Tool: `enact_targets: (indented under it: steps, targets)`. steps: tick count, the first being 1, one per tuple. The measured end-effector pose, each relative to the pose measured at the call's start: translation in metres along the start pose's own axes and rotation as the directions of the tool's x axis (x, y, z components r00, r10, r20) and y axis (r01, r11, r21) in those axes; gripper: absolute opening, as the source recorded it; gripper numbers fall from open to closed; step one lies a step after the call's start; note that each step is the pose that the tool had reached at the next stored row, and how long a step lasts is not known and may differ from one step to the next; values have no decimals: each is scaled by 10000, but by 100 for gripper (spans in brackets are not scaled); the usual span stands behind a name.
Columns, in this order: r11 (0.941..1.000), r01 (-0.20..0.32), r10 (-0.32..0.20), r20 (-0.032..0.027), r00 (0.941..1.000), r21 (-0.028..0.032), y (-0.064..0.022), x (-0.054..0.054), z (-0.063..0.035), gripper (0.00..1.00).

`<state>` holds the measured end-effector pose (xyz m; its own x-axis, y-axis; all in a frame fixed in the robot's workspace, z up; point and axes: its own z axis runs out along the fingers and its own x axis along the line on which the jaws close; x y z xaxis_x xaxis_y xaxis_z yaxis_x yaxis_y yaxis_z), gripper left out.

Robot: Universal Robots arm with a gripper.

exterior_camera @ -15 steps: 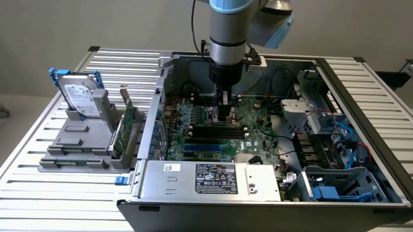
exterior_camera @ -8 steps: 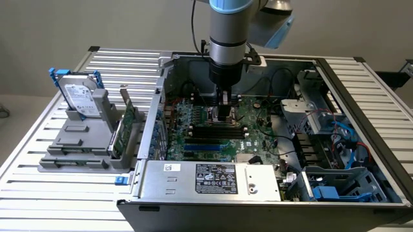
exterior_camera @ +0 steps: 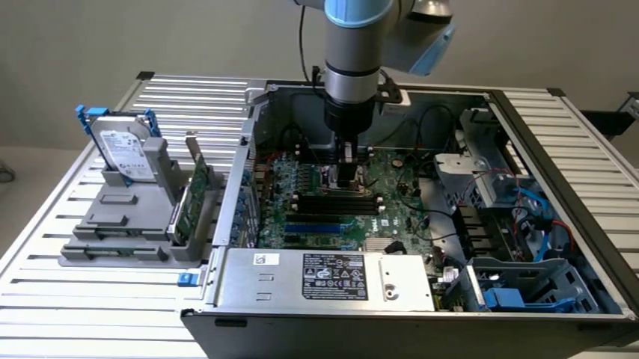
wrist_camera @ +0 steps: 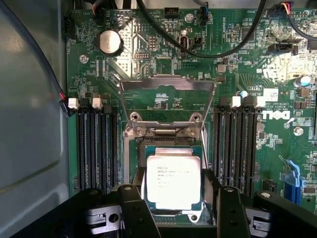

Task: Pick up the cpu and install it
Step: 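Place the cpu into insertion slot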

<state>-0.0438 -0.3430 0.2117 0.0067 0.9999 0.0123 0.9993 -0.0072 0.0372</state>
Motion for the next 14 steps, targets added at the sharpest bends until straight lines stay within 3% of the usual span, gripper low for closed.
enact_targets:
  steps: [14]
  targets:
    - [10000,-4,4,28,10000,1,-3,16,96,55]
